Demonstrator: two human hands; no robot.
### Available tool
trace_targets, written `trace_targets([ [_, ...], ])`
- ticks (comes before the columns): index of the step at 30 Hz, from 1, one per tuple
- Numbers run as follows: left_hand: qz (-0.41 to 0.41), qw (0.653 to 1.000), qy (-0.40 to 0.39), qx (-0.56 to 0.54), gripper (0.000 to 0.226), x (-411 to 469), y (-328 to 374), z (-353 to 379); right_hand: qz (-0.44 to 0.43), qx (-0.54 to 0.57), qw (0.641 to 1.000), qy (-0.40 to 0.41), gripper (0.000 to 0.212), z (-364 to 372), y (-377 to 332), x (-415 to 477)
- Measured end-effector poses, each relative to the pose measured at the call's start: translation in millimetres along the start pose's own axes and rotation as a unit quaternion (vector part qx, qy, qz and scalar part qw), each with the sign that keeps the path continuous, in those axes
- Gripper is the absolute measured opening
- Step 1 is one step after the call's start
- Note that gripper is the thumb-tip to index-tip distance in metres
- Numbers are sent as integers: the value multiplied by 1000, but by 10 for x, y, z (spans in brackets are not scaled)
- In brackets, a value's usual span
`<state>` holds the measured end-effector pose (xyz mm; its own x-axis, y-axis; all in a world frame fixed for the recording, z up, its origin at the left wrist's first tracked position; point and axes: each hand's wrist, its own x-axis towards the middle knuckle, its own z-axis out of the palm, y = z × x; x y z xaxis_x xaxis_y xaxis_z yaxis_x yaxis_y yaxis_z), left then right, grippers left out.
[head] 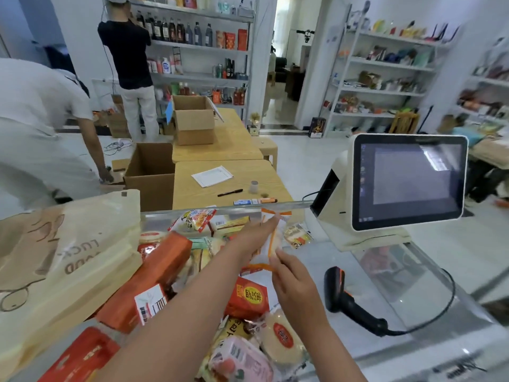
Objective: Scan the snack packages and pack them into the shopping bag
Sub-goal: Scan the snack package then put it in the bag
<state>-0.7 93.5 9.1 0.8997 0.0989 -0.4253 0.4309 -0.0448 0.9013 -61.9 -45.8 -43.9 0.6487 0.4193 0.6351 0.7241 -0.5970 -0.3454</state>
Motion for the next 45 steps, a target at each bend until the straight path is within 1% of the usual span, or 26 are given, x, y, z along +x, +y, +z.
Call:
trace_targets([
  [2, 51, 998, -3, 23, 58, -60, -33, 53, 47, 23, 999, -17, 29, -45, -88, -38],
  [3, 85, 995, 3, 44, 51, -86, -62, 68, 43, 18, 999, -8, 29, -19, -70, -90],
  [5, 151, 985, 16, 78, 48, -119, -139, 59, -9, 6, 1000, -16, 22, 12, -66, -179],
  [7, 182, 977, 19, 107, 45, -130, -198, 26, -14, 45, 999, 12, 19, -41, -97, -197],
  [9, 199, 967, 14, 160, 42, -160, -250, -15, 73, 103, 988, 88, 17, -173, -193, -156],
  [11, 203, 964, -42, 164, 36, -218, -274, -34, 221, 156, 946, 181, 19, -316, -186, -66],
  [12, 196, 965, -79, 157, 34, -253, -273, -34, 300, 186, 917, 186, 23, -388, -125, -12],
  [14, 188, 958, -131, 174, 30, -277, -255, -4, 400, 266, 869, 118, 28, -551, 33, 82],
  [16, 189, 953, -132, 199, 30, -231, -236, 62, 413, 305, 858, 22, 19, -642, 158, 107],
  [17, 186, 951, -122, 216, 34, -215, -223, 104, 409, 312, 857, -1, 14, -661, 196, 93],
  [20, 159, 955, -104, 227, 47, -166, -224, 261, 430, 320, 844, 7, 22, -647, 310, 28],
  [22, 158, 953, -92, 243, 37, -134, -234, 386, 451, 314, 836, -4, 24, -656, 397, -1],
  [23, 164, 946, -81, 266, 36, -117, -233, 448, 467, 334, 819, -8, 24, -662, 443, -8],
  [26, 175, 926, -55, 330, 44, -16, -250, 590, 513, 435, 740, -21, 26, -724, 552, -21],
  [27, 168, 923, -57, 341, 45, 14, -252, 618, 514, 447, 731, -36, 25, -739, 604, -43],
  [33, 75, 934, -82, 339, 42, 97, -231, 812, 487, 453, 736, -128, 19, -816, 1017, -139],
  [34, 60, 937, -86, 333, 40, 100, -218, 840, 479, 448, 742, -136, 19, -827, 1095, -159],
  [35, 41, 945, -91, 312, 37, 102, -201, 854, 462, 417, 769, -146, 17, -836, 1185, -187],
  [36, 23, 954, -100, 280, 37, 108, -182, 855, 431, 344, 818, -162, 13, -845, 1292, -223],
  [37, 7, 961, -109, 253, 37, 109, -166, 847, 393, 246, 866, -187, 10, -854, 1394, -257],
  [38, -4, 963, -116, 241, 35, 122, -165, 835, 361, 152, 894, -219, 16, -858, 1490, -297],
  [39, -12, 962, -120, 243, 35, 142, -174, 822, 345, 79, 899, -256, 31, -851, 1572, -340],
  [41, -29, 956, -129, 261, 38, 191, -198, 824, 333, 0, 884, -329, 67, -803, 1662, -438],
  [42, -38, 954, -130, 268, 40, 219, -213, 834, 316, -33, 876, -363, 78, -761, 1676, -489],
  [43, -41, 954, -128, 269, 42, 239, -223, 849, 297, -55, 871, -388, 81, -713, 1682, -542],
  [45, -37, 957, -116, 264, 46, 254, -237, 887, 271, -57, 873, -401, 73, -630, 1695, -629],
])
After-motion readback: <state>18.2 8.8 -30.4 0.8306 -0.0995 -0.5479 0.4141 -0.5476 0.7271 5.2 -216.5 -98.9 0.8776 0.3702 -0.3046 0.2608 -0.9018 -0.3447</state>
